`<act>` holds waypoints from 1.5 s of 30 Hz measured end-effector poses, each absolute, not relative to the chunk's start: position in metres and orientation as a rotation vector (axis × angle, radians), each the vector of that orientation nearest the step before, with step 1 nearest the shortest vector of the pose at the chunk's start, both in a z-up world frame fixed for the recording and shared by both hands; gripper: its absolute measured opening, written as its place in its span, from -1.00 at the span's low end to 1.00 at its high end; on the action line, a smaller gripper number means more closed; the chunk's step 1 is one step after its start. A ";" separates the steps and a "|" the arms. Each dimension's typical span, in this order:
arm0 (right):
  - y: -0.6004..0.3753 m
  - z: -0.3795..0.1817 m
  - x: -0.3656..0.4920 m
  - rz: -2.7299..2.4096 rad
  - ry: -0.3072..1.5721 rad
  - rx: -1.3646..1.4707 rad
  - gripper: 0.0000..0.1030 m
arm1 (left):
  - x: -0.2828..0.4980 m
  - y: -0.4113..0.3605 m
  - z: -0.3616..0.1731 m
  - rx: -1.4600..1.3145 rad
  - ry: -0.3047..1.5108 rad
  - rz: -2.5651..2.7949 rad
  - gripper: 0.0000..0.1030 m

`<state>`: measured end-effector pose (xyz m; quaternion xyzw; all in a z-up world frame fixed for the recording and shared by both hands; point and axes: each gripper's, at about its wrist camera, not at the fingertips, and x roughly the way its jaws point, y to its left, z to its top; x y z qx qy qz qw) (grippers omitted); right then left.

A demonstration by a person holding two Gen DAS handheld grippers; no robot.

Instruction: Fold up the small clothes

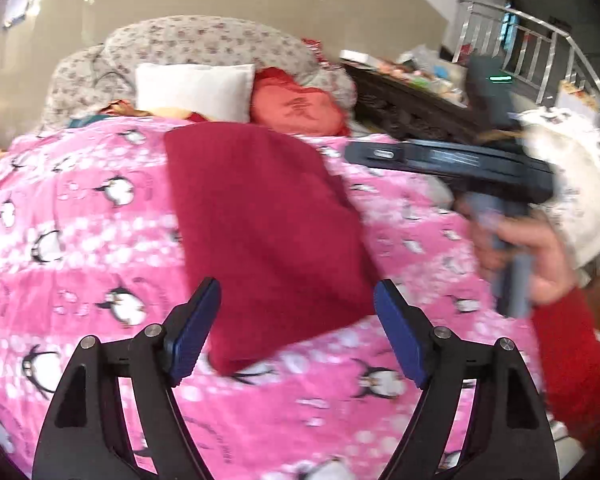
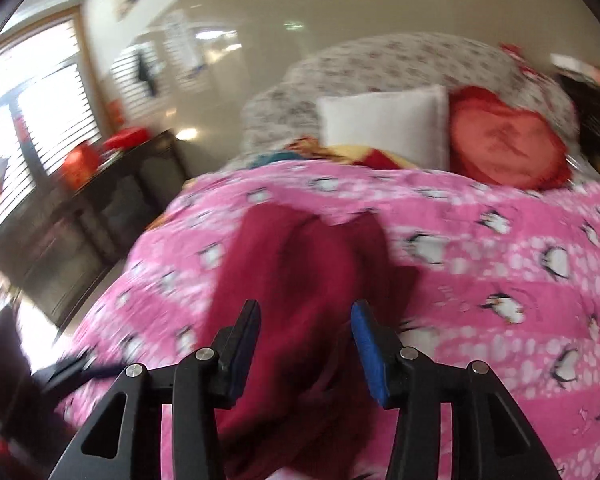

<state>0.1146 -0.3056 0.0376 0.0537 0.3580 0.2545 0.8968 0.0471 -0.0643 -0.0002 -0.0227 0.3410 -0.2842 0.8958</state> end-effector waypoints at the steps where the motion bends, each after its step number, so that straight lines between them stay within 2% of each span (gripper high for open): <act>1: -0.299 0.034 0.108 0.567 0.751 0.102 -0.12 | 0.054 -0.065 -0.010 -0.053 0.739 -0.564 0.54; 3: -0.283 0.015 0.103 0.597 0.805 0.073 -0.12 | 0.065 -0.067 -0.029 -0.064 0.790 -0.548 0.54; 6: -0.273 -0.032 0.107 0.414 0.884 -0.139 -0.20 | 0.071 -0.071 -0.050 -0.039 0.857 -0.528 0.54; 8: -0.284 -0.041 0.107 0.428 0.892 -0.077 -0.20 | 0.078 -0.074 -0.067 -0.022 0.920 -0.519 0.54; 14: -0.309 0.018 0.102 0.445 0.765 0.085 -0.16 | 0.064 -0.064 -0.045 -0.046 0.811 -0.509 0.54; 19: -0.301 0.013 0.158 0.363 0.786 0.081 -0.18 | 0.076 -0.068 -0.029 -0.100 0.759 -0.517 0.54; 20: -0.298 0.010 0.167 0.355 0.803 0.072 -0.56 | 0.082 -0.073 -0.032 -0.108 0.775 -0.526 0.54; 21: -0.292 0.005 0.175 0.346 0.817 0.050 -0.74 | 0.084 -0.075 -0.036 -0.117 0.787 -0.537 0.54; 22: -0.287 0.005 0.176 0.344 0.803 0.020 -0.77 | 0.084 -0.079 -0.039 -0.125 0.800 -0.553 0.54; 26: -0.284 0.007 0.180 0.257 0.733 -0.128 -0.78 | 0.089 -0.103 -0.047 -0.125 0.836 -0.595 0.54; 29: -0.293 -0.016 0.201 0.258 0.799 -0.091 -0.78 | 0.097 -0.113 -0.056 -0.132 0.857 -0.585 0.54; 31: -0.300 -0.012 0.199 0.276 0.794 -0.051 -0.77 | 0.100 -0.114 -0.057 -0.129 0.865 -0.578 0.54; 36: -0.313 0.021 0.156 0.390 0.765 0.098 -0.68 | 0.083 -0.106 -0.049 -0.087 0.849 -0.554 0.54; 39: -0.293 0.024 0.122 0.489 0.767 0.055 -0.68 | 0.070 -0.100 -0.047 -0.070 0.826 -0.532 0.54; 43: -0.274 -0.015 0.102 0.409 0.843 -0.119 -0.68 | 0.055 -0.092 -0.053 -0.049 0.821 -0.506 0.54; 45: -0.279 -0.037 0.106 0.363 0.858 -0.102 -0.68 | 0.054 -0.088 -0.054 -0.037 0.817 -0.481 0.54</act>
